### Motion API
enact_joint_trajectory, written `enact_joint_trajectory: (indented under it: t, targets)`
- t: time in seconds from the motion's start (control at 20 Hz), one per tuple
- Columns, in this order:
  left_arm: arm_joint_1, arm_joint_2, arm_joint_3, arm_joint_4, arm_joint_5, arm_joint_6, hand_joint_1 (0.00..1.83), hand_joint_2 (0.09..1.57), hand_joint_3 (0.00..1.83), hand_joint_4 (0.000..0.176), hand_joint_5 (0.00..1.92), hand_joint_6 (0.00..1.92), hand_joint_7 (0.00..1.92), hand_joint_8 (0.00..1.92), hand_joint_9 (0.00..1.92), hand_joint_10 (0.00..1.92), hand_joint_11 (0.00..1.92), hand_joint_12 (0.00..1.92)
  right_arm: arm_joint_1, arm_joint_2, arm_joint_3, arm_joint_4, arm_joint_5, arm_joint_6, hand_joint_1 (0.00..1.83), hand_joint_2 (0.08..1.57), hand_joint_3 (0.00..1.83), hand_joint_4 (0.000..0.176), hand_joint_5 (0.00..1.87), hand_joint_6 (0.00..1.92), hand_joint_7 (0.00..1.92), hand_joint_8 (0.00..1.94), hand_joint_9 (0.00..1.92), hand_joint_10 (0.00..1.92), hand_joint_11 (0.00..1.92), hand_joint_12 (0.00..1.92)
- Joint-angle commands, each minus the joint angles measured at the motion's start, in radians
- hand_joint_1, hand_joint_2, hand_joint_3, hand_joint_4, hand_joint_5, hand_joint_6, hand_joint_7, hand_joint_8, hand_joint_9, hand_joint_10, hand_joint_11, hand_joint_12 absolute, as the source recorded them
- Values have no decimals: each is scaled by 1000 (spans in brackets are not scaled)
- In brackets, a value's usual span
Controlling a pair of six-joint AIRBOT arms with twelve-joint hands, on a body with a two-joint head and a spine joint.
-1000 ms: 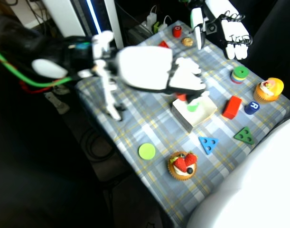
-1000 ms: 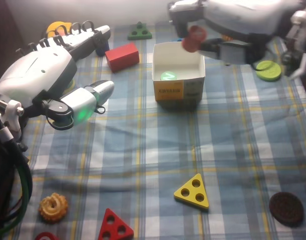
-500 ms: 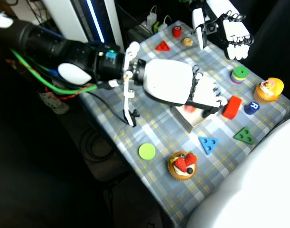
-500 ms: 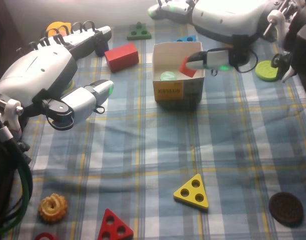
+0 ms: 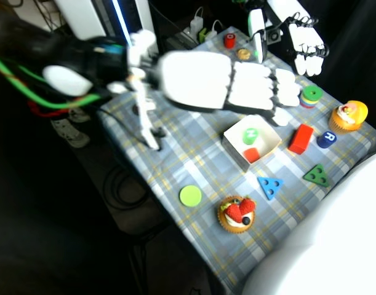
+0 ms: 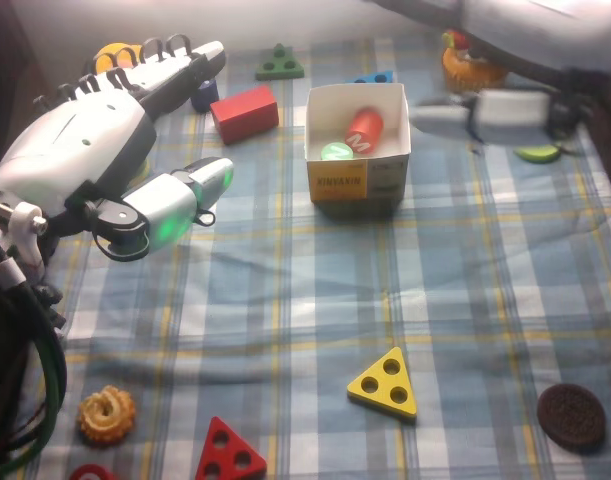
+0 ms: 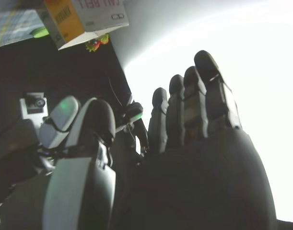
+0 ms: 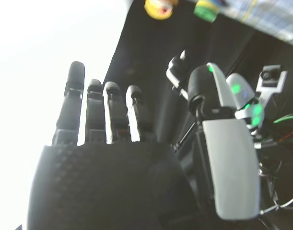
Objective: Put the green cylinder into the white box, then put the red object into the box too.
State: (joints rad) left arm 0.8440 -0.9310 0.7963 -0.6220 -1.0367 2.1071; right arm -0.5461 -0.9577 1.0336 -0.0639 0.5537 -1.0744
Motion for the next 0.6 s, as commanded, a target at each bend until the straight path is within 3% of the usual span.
enact_joint_trajectory:
  t: [0.0,0.1,0.15,0.2,0.25,0.3,0.35,0.4,0.45,0.5,0.55]
  targets:
    - [-7,7,-1,52,-125,-29,594,1393,0,65,151,2,160,2,129,10,0,695,-4,23,-24,7,179,-2,379,1281,6,64,0,0,0,0,0,0,0,1]
    - [1,13,2,58,-152,-111,552,1385,0,87,134,2,143,1,115,2,0,585,-62,82,-71,28,263,-2,351,1292,7,68,0,0,0,0,0,0,0,0]
    - [4,14,4,63,-159,-135,520,1384,0,88,120,0,112,0,85,0,0,508,-90,102,-85,42,297,-2,320,1291,6,62,0,0,0,0,0,0,0,0]
    - [4,15,5,70,-160,-146,462,1377,0,106,94,2,73,0,44,3,0,341,-123,125,-104,63,344,-2,364,1284,1,51,0,0,0,0,0,0,0,0]
    - [4,17,4,74,-161,-146,433,1378,0,99,80,2,56,0,32,1,0,264,-144,137,-114,76,374,-2,394,1270,0,51,0,0,0,0,0,0,0,0]
    - [4,21,0,82,-172,-147,411,1371,0,118,40,0,22,0,10,0,0,188,-181,158,-131,100,424,-2,407,1254,0,52,0,0,0,0,0,0,0,0]
    - [4,24,-2,91,-182,-158,432,1355,0,131,10,0,5,0,1,0,0,88,-213,172,-144,126,470,-2,379,1231,0,106,0,0,0,0,0,0,0,0]
    - [5,26,-2,99,-189,-180,408,1325,0,148,1,0,0,0,0,0,0,150,-236,183,-154,143,502,-2,345,1203,0,109,0,0,0,0,0,0,0,0]
    - [12,31,5,120,-201,-250,432,1312,0,146,0,0,0,0,0,0,0,133,-279,200,-169,173,559,-1,336,1201,0,96,0,0,0,0,0,0,0,0]
    - [22,38,17,142,-214,-340,443,1292,0,154,0,0,0,0,0,0,0,131,-321,212,-179,198,621,11,349,1204,0,93,0,0,0,0,0,0,0,0]
    - [31,43,26,159,-226,-402,446,1250,0,172,0,0,0,0,0,0,0,180,-347,220,-183,213,661,26,486,1233,0,70,0,0,0,0,0,0,0,0]
